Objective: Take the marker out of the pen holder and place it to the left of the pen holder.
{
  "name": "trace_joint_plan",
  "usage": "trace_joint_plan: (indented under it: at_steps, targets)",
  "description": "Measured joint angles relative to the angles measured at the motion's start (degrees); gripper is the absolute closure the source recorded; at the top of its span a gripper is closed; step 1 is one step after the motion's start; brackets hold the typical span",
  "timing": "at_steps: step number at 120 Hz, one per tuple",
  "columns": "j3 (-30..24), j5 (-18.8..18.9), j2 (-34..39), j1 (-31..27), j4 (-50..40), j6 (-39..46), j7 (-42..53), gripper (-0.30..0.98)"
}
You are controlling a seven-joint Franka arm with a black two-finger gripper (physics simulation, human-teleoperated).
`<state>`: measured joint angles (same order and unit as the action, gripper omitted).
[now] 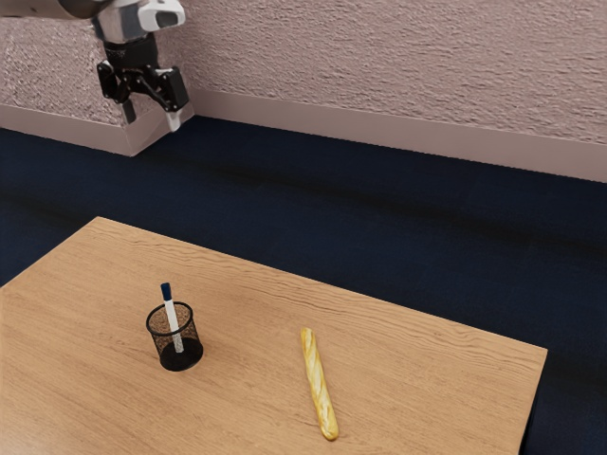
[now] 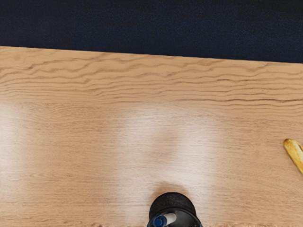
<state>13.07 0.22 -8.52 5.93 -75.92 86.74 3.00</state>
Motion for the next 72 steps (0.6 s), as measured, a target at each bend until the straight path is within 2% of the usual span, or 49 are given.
trace_joint_plan:
  at_steps: [28,54,72]
  targets:
    - [-0.05,-0.30,-0.56,0.35,0.68,0.00,1.78,0.00]
    - [-0.17,0.25,-15.31,-0.14,1.07,9.61,2.04,0.00]
    - [-0.23,-3.14,-23.26,-3.77,0.86,17.50,1.92,0.00]
